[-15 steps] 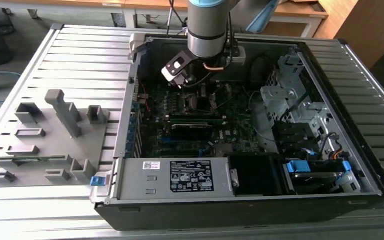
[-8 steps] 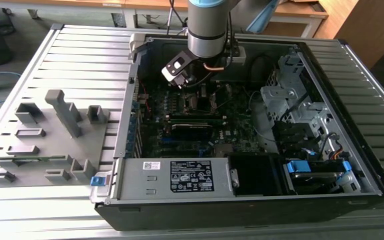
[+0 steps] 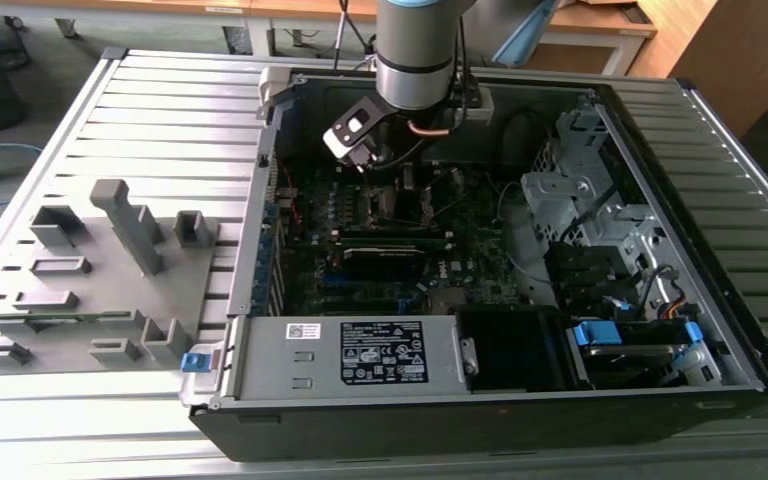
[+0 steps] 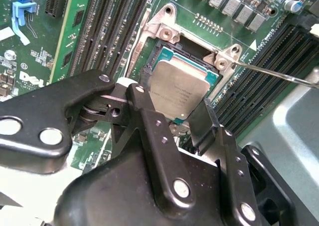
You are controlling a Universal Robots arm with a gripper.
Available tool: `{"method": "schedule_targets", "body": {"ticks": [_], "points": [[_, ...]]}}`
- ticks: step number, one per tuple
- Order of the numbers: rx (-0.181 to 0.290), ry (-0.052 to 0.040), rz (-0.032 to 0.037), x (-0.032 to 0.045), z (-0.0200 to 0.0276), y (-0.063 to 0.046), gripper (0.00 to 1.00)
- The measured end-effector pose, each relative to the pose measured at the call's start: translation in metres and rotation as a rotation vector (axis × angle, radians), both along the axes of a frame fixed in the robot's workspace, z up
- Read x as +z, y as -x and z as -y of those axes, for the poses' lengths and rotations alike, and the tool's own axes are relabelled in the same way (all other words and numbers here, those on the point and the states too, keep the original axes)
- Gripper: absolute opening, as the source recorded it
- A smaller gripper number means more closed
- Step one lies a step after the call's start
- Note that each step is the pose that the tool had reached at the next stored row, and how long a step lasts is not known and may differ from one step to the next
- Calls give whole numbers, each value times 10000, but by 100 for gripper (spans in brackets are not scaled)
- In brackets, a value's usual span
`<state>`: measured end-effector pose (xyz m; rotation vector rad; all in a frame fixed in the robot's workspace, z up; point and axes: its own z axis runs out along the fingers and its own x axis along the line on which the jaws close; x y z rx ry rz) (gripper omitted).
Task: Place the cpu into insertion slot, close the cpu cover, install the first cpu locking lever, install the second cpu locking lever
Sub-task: 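Place the cpu into insertion slot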
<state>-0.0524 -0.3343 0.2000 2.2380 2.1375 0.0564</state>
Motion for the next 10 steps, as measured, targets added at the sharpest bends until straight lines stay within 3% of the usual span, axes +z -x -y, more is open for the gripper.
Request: {"method": "schedule_targets", "body": {"ticks": [10], "points": [[205, 2, -1, -2, 1, 0, 54]]}}
